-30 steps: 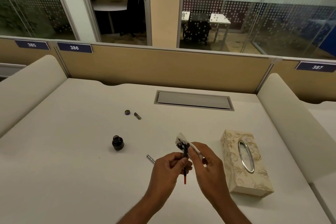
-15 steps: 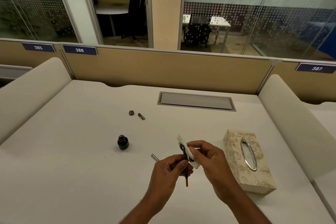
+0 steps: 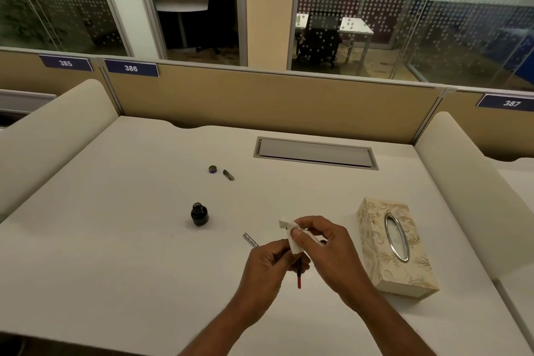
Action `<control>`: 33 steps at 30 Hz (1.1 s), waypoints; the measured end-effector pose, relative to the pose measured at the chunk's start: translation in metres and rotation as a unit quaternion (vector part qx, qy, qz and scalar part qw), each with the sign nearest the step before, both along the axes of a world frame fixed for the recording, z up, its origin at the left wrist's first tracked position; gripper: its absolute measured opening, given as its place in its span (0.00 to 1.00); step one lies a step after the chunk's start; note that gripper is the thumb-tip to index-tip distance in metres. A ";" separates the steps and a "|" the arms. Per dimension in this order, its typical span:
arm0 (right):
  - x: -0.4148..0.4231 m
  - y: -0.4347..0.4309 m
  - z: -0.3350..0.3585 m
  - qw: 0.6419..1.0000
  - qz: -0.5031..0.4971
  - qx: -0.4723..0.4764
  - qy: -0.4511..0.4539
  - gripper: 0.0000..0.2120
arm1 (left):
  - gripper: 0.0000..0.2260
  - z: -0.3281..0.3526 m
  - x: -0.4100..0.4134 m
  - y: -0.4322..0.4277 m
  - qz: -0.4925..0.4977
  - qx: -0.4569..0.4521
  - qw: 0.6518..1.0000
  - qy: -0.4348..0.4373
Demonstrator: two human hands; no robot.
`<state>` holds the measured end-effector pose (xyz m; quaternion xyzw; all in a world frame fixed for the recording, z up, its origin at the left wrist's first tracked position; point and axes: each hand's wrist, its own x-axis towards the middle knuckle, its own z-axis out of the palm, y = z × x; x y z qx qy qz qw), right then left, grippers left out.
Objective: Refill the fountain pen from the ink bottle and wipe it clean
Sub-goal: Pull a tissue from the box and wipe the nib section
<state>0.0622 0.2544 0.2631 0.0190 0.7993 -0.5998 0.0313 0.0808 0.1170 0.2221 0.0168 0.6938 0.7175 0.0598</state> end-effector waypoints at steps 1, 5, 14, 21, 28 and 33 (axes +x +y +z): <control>0.000 0.000 0.000 1.000 0.001 0.002 0.004 0.04 | 0.09 -0.001 0.001 -0.001 -0.003 -0.002 1.000 0.002; 0.001 -0.003 -0.001 1.000 -0.014 -0.021 0.018 0.03 | 0.09 -0.004 0.002 -0.001 -0.003 -0.001 1.000 0.007; 0.001 -0.013 -0.010 0.996 -0.083 -0.019 0.042 0.04 | 0.10 -0.010 0.000 -0.001 0.053 0.002 0.998 0.038; 0.002 -0.021 -0.011 0.988 -0.137 -0.073 0.023 0.03 | 0.10 -0.011 0.004 0.004 0.114 -0.038 0.989 0.091; 0.005 -0.028 -0.011 0.983 -0.160 -0.082 0.027 0.04 | 0.09 -0.015 0.008 0.008 0.178 -0.099 0.968 0.147; 0.006 -0.033 -0.011 0.981 -0.172 -0.086 0.041 0.03 | 0.09 -0.015 0.009 0.008 0.197 -0.085 0.969 0.120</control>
